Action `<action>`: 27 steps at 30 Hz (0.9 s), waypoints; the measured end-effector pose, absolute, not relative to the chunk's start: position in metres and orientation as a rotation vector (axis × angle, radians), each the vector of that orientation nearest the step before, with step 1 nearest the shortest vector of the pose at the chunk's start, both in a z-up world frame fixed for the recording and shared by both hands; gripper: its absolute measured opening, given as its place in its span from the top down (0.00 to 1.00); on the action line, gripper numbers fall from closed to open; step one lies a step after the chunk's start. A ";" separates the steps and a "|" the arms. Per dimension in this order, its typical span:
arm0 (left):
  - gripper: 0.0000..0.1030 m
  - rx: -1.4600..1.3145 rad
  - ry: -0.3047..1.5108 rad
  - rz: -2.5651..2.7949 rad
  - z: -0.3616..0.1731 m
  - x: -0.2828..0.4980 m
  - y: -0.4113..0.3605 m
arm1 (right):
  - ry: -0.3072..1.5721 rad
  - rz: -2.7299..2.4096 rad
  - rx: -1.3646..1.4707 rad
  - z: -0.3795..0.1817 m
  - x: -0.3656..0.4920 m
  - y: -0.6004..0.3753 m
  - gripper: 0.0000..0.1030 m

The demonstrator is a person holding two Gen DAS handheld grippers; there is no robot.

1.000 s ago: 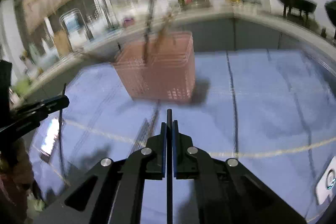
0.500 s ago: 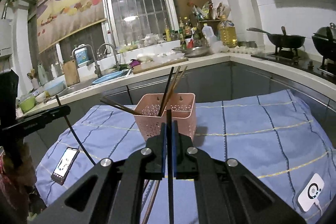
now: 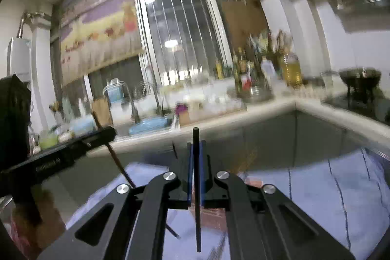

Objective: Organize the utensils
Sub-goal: 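Lift both chopsticks and carry them above the pink basket, then open both tools to drop the chopsticks into the basket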

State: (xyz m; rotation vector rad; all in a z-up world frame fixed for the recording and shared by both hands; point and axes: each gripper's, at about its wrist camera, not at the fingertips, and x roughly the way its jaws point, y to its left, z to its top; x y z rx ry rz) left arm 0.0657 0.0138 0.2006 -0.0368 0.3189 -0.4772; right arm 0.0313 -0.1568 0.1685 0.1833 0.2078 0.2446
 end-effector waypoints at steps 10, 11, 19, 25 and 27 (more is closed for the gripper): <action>0.95 -0.004 0.295 -0.371 0.177 0.144 -0.026 | 0.064 0.119 0.032 0.158 0.096 -0.137 0.95; 0.95 -0.007 0.318 -0.367 0.168 0.151 -0.027 | 0.090 0.116 0.025 0.146 0.102 -0.138 0.95; 0.85 0.040 0.495 -0.342 0.110 0.183 -0.045 | 0.301 0.188 0.136 0.101 0.131 -0.154 0.94; 0.67 0.007 0.411 -0.337 0.143 0.152 -0.031 | 0.303 0.232 0.245 0.116 0.111 -0.160 0.76; 0.66 -0.015 0.352 -0.348 0.165 0.130 -0.023 | 0.262 0.237 0.236 0.133 0.095 -0.157 0.69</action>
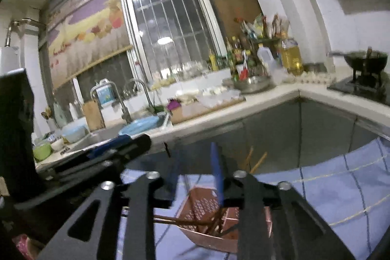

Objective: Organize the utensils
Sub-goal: 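Open both tools to drop the chopsticks into the basket, then move both tools back to the last chopsticks on the cloth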

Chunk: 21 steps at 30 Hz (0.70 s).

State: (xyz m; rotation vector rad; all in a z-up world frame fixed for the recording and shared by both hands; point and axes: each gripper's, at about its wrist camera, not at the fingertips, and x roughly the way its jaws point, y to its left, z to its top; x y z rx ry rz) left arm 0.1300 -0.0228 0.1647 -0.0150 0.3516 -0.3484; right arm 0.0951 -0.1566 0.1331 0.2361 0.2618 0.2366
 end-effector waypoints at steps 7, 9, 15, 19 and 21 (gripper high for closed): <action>0.59 -0.067 0.170 -0.390 0.200 0.044 0.010 | 0.088 0.249 0.195 0.173 0.015 -0.148 0.69; 0.57 -0.064 0.149 -0.402 0.191 0.020 0.020 | 0.062 0.241 0.193 0.166 -0.010 -0.148 0.69; 0.54 -0.012 0.294 -0.394 0.110 -0.008 0.037 | 0.230 0.175 0.220 0.077 -0.057 -0.154 0.69; 0.54 0.033 0.622 -0.396 0.012 0.006 0.033 | 0.577 0.100 0.208 -0.020 -0.056 -0.149 0.69; 0.54 0.023 0.753 -0.408 -0.027 0.007 0.034 | 0.717 0.090 0.212 -0.056 -0.055 -0.147 0.70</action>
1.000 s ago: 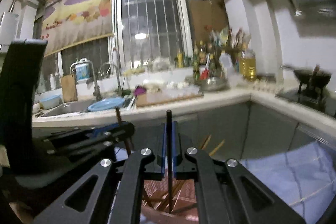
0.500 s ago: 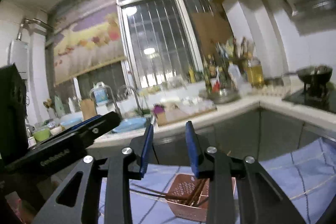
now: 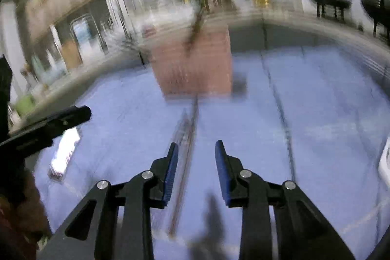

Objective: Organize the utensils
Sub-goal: 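Move both tools back to the last chopsticks on the cloth, then grasp one brown chopstick with each tool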

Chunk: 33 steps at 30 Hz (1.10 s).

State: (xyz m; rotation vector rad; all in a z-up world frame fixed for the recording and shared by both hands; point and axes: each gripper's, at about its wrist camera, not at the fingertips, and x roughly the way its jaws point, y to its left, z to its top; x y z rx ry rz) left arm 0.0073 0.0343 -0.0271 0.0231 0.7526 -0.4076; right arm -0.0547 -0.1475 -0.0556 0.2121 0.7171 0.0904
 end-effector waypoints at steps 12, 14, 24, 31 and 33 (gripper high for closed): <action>0.54 0.045 0.917 -0.480 -0.074 0.001 0.006 | 0.862 0.140 -0.025 -0.092 -0.057 -0.100 0.94; 0.54 0.065 0.919 -0.482 -0.076 0.004 -0.004 | 0.871 0.101 0.014 -0.093 -0.057 -0.117 0.94; 0.54 0.200 0.912 -0.443 -0.092 0.012 -0.039 | 0.923 0.103 0.049 -0.097 -0.103 -0.155 0.93; 0.94 0.200 0.916 -0.455 -0.092 0.007 -0.024 | 0.918 0.159 0.119 -0.093 -0.099 -0.159 0.92; 0.94 0.190 0.928 -0.459 -0.092 0.003 -0.013 | 0.913 0.175 0.182 -0.091 -0.093 -0.163 0.91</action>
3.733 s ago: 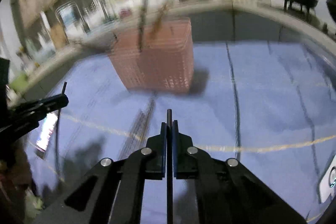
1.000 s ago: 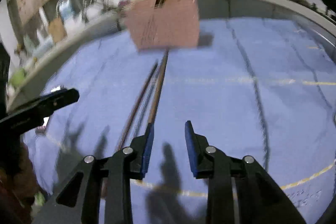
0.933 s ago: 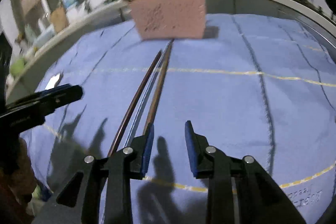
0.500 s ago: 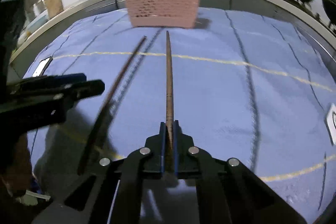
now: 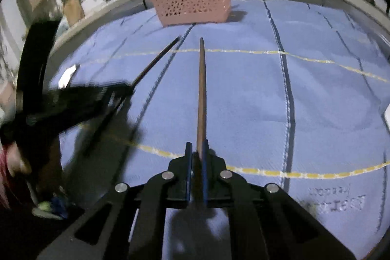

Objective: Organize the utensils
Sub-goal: 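Grasp one brown chopstick with each tool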

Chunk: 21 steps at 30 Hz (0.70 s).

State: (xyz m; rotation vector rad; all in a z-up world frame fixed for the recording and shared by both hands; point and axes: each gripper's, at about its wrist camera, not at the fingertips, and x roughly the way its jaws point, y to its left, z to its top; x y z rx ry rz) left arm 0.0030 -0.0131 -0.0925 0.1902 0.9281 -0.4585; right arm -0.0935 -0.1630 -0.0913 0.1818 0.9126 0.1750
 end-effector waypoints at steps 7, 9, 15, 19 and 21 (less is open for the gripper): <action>0.93 0.199 0.971 -0.500 -0.094 -0.021 0.020 | 0.889 0.186 0.276 -0.084 -0.063 -0.173 0.77; 0.90 0.208 0.977 -0.500 -0.094 -0.019 0.019 | 0.883 0.185 0.272 -0.083 -0.053 -0.173 0.56; 0.80 0.251 0.962 -0.471 -0.091 0.013 -0.005 | 0.889 0.173 0.242 -0.082 -0.016 -0.169 0.52; 0.80 0.257 0.957 -0.463 -0.088 0.039 -0.018 | 0.918 0.158 0.138 -0.082 0.010 -0.161 0.52; 0.80 0.259 0.943 -0.464 -0.088 0.050 -0.023 | 0.932 0.154 0.085 -0.083 0.023 -0.156 0.52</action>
